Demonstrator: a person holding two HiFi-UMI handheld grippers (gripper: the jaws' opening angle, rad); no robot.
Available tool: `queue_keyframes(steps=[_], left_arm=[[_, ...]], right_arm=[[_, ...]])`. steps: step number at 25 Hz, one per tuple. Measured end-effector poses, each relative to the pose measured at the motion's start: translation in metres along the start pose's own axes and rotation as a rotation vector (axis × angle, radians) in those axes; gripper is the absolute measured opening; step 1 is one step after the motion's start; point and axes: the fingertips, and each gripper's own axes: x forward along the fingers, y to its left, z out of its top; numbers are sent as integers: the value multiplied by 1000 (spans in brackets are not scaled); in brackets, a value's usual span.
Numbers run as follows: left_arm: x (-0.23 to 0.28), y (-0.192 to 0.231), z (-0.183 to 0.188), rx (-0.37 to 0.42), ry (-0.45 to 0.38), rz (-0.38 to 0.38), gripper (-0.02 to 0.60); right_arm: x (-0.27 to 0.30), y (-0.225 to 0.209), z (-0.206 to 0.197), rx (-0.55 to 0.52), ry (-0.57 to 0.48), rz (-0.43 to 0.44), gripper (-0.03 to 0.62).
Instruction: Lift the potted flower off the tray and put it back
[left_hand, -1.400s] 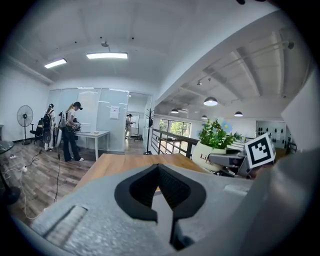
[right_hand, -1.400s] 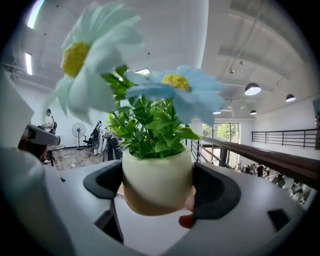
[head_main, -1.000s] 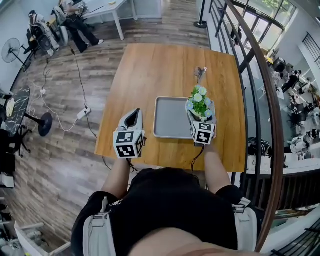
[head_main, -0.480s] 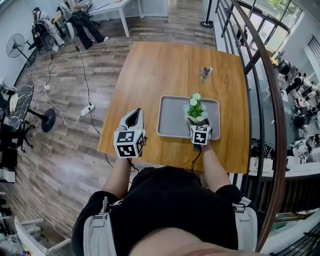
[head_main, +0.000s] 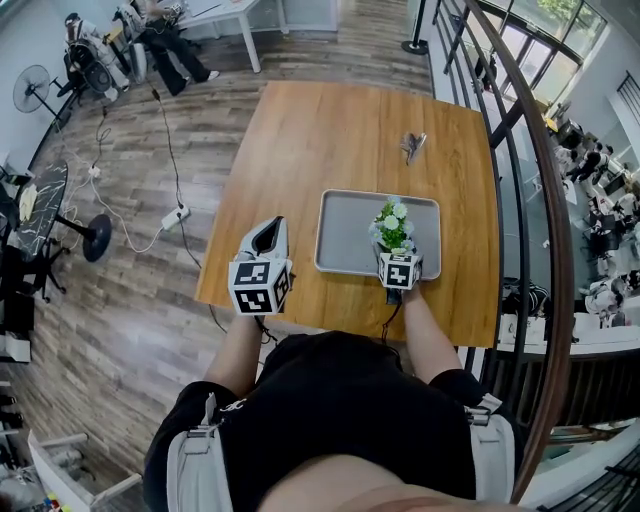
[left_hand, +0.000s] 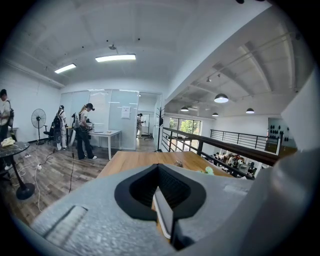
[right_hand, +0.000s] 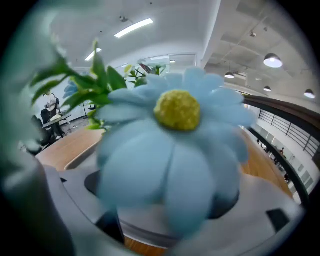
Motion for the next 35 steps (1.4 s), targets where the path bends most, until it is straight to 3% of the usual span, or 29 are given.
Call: queue_keyframes(steps=[8,13,19,23,25,27,29,32,35], left_arm=[[-3,2,-3,-6,-2,13,12],[4,-7,-3,-2,1,-13,12],[19,-31,-5,5,9,-83,12],[32,-51,-2,14,8,-143,12],[38,-63,-2,16,8,-175,12],[45,-79,-1,20,7,-212,12],[51,-94,1,23,4,-246,12],[58,-111,4,27,1,-288,12],[61,-123,7,32,0,-317,12]], right_arm=[[3,2,-13,21,-31,-1,420],[-16,1,-11,43,-91,3,469],[-77,-12,39,198,-274,62,465],[-135,-20,95,203,-460,85,454],[-165,-22,120,175,-544,103,400],[-194,-30,139,163,-605,86,220],[-219,-45,154,152,-644,-5,7],[-251,-65,170,118,-692,-152,-5],[-271,-79,175,116,-716,-246,-5]])
